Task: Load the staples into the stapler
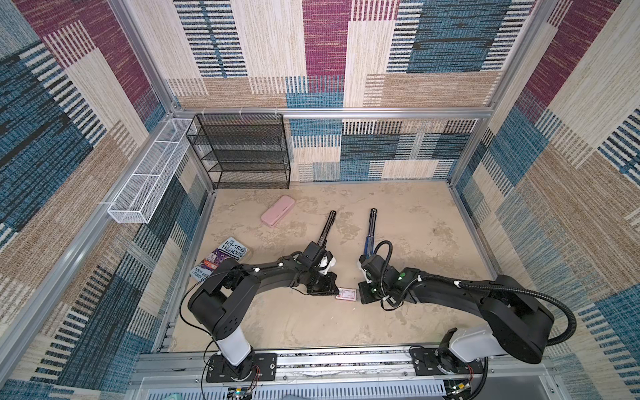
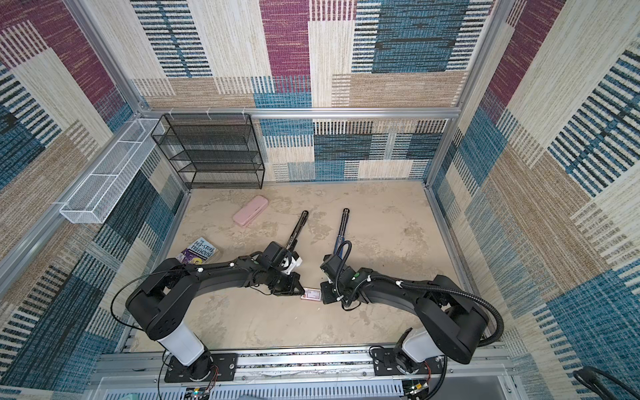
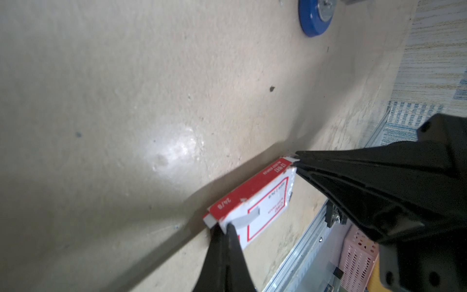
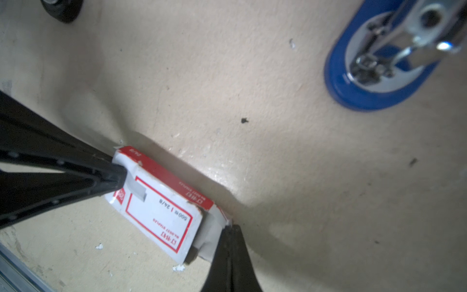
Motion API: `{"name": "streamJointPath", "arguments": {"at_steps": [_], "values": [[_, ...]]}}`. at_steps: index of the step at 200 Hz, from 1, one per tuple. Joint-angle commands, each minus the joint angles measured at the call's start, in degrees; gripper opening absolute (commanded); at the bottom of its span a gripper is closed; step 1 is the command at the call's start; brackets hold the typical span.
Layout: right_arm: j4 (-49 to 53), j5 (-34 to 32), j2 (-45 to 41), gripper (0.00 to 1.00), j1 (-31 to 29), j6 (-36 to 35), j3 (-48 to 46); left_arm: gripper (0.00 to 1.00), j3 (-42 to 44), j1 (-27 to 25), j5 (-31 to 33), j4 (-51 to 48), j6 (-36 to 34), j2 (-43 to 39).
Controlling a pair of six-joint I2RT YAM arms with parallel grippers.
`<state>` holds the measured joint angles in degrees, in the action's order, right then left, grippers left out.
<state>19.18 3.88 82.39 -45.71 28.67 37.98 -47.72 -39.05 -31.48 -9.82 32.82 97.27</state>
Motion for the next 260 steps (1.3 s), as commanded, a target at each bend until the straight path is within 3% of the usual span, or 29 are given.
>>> {"name": "streamJointPath", "arguments": {"at_steps": [1,102,126,158,195,260], "values": [[1.7,-3.0,0.0,0.00,0.2,0.4,-0.1,0.00,-0.3,0.1,1.3,-3.2,-1.8,-0.2],[1.9,-2.2,-0.3,0.00,0.6,-0.3,0.1,0.00,0.1,0.2,2.0,-3.9,-2.1,-0.6],[0.6,-0.6,-0.4,0.23,0.7,0.2,0.2,0.00,-0.4,0.1,1.5,-3.5,-2.1,-0.1],[0.0,-0.5,-1.3,0.28,0.7,0.7,0.3,0.00,-0.4,0.1,1.0,-3.2,-2.1,0.2],[-1.7,2.2,-2.2,0.29,0.7,0.9,-0.4,0.00,-0.1,0.1,0.7,-2.7,-1.9,0.3],[-6.9,10.5,-5.0,0.20,0.7,-1.1,-1.4,0.00,0.5,0.1,0.5,-1.9,-1.4,0.2]]}}
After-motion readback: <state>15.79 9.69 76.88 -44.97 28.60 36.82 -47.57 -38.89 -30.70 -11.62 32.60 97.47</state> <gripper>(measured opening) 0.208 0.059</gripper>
